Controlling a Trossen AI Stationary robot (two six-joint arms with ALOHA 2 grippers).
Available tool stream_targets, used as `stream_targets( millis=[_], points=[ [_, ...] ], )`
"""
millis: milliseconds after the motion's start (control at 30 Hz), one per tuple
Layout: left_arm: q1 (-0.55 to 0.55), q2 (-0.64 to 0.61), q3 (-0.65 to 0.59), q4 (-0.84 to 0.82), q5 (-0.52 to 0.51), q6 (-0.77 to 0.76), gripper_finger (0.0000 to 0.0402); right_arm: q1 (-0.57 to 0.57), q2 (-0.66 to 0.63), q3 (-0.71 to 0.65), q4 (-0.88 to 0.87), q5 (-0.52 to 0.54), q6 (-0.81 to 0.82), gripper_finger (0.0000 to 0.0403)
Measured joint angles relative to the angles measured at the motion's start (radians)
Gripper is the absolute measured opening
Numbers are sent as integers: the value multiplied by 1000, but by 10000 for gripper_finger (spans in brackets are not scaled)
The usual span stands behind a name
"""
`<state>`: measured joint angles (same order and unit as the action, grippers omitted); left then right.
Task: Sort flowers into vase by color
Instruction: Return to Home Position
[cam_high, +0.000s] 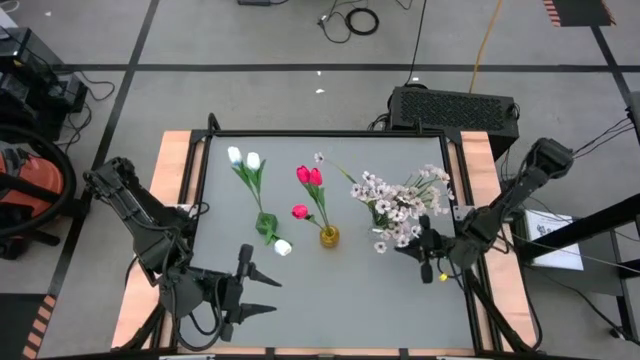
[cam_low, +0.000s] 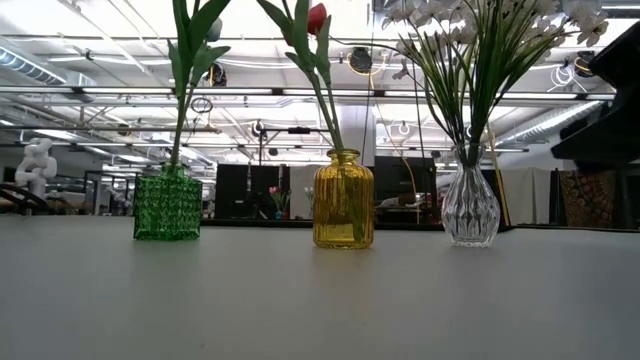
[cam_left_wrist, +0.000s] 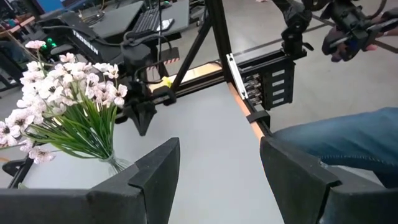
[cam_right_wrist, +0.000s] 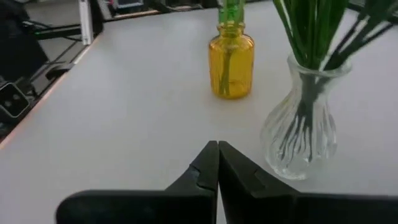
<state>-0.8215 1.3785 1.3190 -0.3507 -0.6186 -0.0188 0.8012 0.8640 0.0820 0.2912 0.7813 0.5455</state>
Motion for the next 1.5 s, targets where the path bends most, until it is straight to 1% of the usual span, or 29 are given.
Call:
stream_targets(
  millis=[133, 233, 400, 567, 667, 800, 900, 1133, 1300, 1367, 1500],
  points=[
    [0, 0, 0, 1, 0, -2, 230, -96, 0, -70, 155, -92, -105, 0],
    [0, 0, 0, 5, 0, -3, 230, -178, 1, -70, 138, -157, -128, 0],
    [0, 0, 0, 11, 0, -8, 230, -288, -7, -68, 170, -314, -227, 0],
    [-2, 0, 0, 2, 0, -50, 230, -363, -44, -68, 143, -354, -272, 0],
    [-4, 0, 0, 0, 0, -53, 230, -401, -81, -68, 144, -412, -311, 0],
    [-4, 0, 0, 1, 0, -52, 230, -456, -154, -68, 105, -480, -348, 0],
    [-4, 0, 0, 5, -2, -53, 230, -498, -222, -68, 37, -533, -365, 0],
    [-4, -1, 0, 37, -5, -53, 230, -587, -423, -68, -114, -654, -414, 0],
    [-4, -1, 0, 37, -5, -54, 230, -623, -580, -67, -262, -689, -417, 0],
    [-4, -1, 0, 37, -6, -54, 230, -632, -628, -67, -266, -732, -434, 0],
    [-4, -1, 0, 37, -9, -54, 230, -653, -705, -67, -273, -765, -468, 0]
  ],
)
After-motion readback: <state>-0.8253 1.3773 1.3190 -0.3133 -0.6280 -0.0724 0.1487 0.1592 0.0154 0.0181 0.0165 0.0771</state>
